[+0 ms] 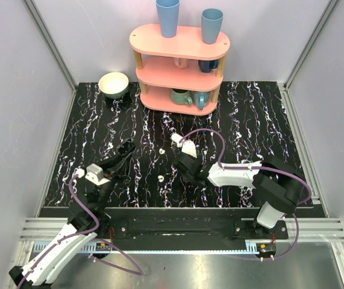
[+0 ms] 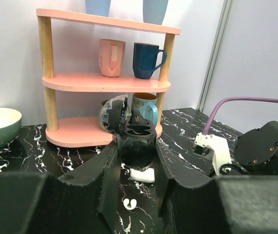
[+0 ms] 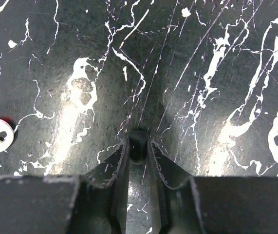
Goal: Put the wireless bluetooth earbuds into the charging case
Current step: Pick up the left earbud from the center of the board.
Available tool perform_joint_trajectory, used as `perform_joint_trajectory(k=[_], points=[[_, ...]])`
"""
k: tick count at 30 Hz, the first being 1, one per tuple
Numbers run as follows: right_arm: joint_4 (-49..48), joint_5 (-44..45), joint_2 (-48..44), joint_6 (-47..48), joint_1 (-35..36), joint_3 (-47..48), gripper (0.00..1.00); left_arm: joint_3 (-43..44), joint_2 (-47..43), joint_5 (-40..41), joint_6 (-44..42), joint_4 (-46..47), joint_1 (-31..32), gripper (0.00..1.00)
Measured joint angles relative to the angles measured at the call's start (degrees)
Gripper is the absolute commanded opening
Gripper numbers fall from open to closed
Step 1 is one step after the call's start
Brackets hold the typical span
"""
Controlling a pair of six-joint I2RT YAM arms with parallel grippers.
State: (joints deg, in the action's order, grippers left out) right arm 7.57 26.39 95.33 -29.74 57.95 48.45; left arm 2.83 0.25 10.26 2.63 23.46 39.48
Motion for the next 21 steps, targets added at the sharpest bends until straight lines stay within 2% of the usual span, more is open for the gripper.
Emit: perform_joint_trajectory(k=[4,9,15,16,21], points=[[0.0,-0.02,-0.04,0.0,-0.04,0.11,0.15,0.0,0.0,0.0,0.0,0.26,0.0,0.0],[-0.13,-0.04,-0.31,0.02,-0.28,0.17,0.13,0.0,0.0,-0.02,0.0,0.26,0.0,0.0],[-0.09,-0.09,-0.9,0.11,-0.59,0.17,0.04,0.0,0.0,-0.02,0.04,0.26,0.0,0.0],[-0.09,-0.11,-1.01,0.11,-0.66,0.17,0.0,-0.02,0.0,-0.02,0.04,0.26,0.0,0.0],[-0.11,-0.22,-1.62,0.11,-0.81,0.17,0.0,-0.02,0.0,-0.02,0.31,0.31,0.0,0.0]])
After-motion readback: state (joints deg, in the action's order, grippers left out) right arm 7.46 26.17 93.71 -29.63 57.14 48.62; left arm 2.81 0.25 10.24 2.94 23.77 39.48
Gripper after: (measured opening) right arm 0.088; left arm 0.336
